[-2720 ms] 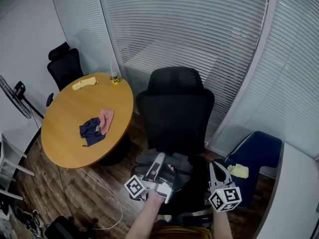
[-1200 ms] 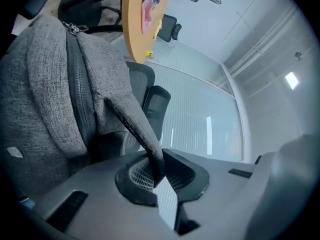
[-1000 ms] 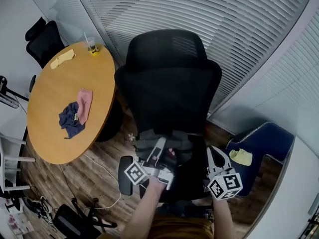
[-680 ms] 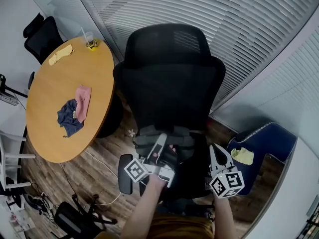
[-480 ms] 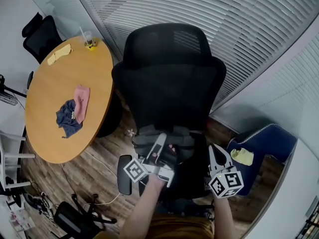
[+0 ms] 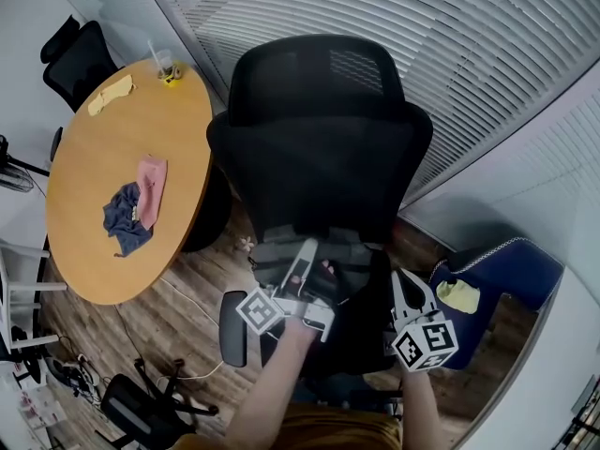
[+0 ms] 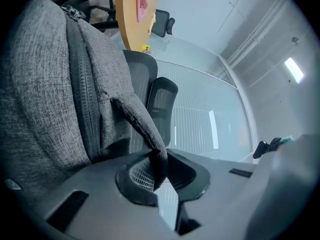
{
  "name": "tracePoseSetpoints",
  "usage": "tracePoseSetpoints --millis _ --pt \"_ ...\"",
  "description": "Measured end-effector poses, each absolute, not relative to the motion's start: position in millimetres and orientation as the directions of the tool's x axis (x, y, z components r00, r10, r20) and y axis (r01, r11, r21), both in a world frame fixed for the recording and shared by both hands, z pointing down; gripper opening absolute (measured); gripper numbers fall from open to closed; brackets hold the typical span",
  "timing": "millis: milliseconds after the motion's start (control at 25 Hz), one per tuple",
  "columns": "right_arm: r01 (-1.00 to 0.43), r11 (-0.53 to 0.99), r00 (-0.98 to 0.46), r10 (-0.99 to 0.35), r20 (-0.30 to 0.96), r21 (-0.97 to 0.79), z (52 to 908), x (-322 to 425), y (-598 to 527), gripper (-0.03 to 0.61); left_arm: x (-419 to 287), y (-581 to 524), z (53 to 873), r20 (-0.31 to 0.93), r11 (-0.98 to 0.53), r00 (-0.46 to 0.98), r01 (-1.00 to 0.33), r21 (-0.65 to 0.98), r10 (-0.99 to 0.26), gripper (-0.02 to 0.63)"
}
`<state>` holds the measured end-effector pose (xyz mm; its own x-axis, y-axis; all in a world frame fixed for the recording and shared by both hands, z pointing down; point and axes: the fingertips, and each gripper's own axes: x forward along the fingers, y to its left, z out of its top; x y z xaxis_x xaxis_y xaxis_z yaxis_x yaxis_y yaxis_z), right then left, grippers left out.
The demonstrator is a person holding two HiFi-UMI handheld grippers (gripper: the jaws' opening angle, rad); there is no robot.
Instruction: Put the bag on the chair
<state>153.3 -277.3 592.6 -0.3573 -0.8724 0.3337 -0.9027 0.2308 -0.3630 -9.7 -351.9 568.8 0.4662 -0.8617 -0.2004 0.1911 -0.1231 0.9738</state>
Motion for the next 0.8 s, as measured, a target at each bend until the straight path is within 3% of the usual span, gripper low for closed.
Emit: tracePoseSetpoints --millis 800 --pt "-0.903 0.233 -0.359 -0.87 0.338 -0.36 604 157 -279 0.011 0 -395 589 -0.169 -0.082 0.51 0.189 0.979 -0.843 0.054"
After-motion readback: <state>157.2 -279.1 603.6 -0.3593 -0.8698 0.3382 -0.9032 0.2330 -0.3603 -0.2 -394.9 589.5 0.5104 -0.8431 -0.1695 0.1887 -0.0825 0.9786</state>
